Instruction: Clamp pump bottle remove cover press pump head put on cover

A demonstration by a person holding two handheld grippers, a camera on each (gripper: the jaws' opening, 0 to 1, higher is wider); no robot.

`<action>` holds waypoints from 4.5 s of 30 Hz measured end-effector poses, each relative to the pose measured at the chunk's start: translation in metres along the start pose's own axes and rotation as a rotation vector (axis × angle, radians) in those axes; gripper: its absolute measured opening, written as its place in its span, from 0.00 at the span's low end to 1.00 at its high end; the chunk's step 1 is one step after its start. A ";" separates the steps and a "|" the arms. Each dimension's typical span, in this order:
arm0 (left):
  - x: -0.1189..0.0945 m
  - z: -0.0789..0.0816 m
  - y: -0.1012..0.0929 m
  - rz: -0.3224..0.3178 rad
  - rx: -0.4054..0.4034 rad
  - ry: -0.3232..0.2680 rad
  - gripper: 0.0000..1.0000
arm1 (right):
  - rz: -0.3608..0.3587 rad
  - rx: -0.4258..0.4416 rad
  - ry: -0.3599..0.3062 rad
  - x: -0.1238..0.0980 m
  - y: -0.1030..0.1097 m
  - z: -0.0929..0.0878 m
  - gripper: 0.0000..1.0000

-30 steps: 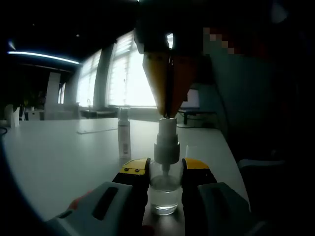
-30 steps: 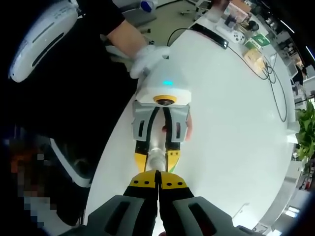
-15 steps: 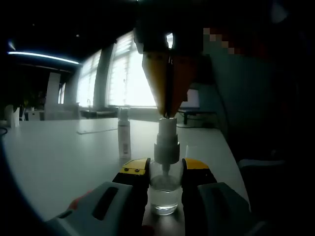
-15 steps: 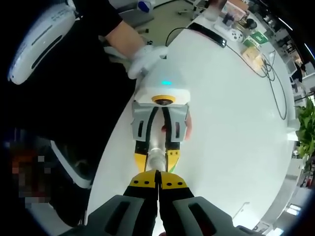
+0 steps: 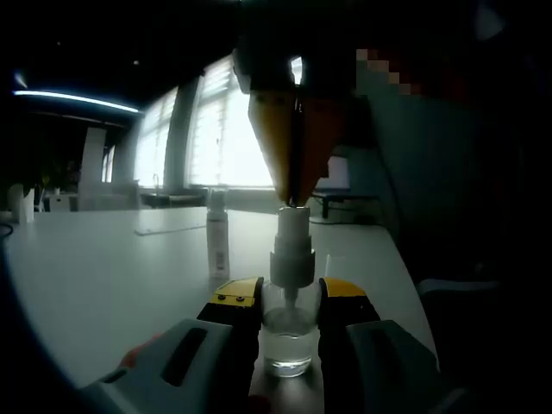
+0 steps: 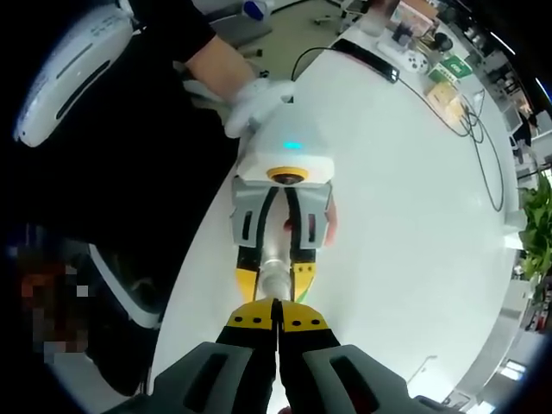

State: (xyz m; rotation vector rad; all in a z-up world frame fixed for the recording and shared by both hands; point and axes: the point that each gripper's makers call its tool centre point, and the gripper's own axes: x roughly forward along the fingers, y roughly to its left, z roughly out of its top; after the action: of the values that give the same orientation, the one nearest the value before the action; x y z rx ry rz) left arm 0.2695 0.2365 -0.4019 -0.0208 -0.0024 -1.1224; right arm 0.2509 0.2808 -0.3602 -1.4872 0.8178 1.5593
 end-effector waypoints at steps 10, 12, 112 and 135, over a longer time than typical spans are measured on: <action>0.000 0.000 0.000 0.001 -0.001 0.000 0.16 | -0.003 -0.003 0.004 0.000 0.000 0.000 0.00; 0.000 0.000 -0.001 0.001 0.000 0.000 0.16 | -0.005 -0.009 0.005 0.000 0.000 0.000 0.00; -0.001 0.002 0.001 -0.013 -0.005 -0.008 0.16 | -0.006 0.000 0.020 0.000 0.000 0.000 0.00; 0.000 0.002 0.000 -0.011 -0.006 -0.009 0.16 | 0.000 -0.001 0.016 0.000 0.000 0.000 0.00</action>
State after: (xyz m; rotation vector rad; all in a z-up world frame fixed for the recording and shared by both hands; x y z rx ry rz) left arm 0.2695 0.2370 -0.3998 -0.0314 -0.0066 -1.1336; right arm 0.2512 0.2811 -0.3602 -1.5028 0.8265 1.5498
